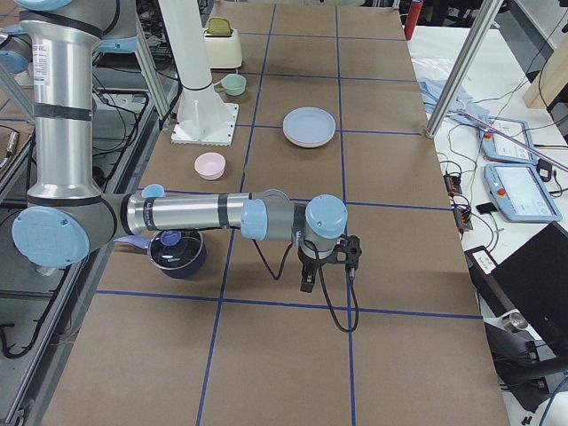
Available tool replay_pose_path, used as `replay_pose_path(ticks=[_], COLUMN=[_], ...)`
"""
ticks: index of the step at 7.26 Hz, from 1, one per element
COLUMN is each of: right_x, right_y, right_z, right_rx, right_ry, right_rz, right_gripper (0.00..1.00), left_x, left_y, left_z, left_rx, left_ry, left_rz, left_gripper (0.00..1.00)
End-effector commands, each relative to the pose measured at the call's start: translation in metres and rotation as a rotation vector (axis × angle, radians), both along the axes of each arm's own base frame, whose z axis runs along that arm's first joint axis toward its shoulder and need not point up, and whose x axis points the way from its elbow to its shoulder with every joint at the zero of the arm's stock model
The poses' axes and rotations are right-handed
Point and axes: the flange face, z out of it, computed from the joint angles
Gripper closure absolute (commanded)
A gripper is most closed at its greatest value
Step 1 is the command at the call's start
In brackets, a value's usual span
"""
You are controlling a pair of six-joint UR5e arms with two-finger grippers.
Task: Stack three plates with pink and blue
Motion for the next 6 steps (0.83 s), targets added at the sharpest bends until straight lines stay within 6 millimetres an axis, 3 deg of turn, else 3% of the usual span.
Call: replay_pose_path(ticks=[1, 2, 4, 6], right_x=[0.021, 0.035, 0.056, 0.054], right_y=[0.011, 0.016, 0.026, 0.041], right_z=[0.015, 0.015, -0.007, -0.013], right_rx=[0.023, 0.035, 0.077, 0.075], right_ry=[-0.005, 0.022, 0.107, 0.102], right_rz=[0.007, 0.024, 0.058, 0.068], right_gripper=[0.0, 0.0, 0.0, 0.0], left_x=[-0.008, -0.013, -0.013, -0.013], left_y=[0.007, 0.01, 0.012, 0.014], left_z=[0.014, 0.021, 0.02, 0.02], left_rx=[-0.027, -0.034, -0.032, -0.03], left_ry=[0.058, 0.071, 0.072, 0.07], left_rz=[0.017, 0.007, 0.007, 0.005], left_gripper=[0.0, 0.0, 0.0, 0.0])
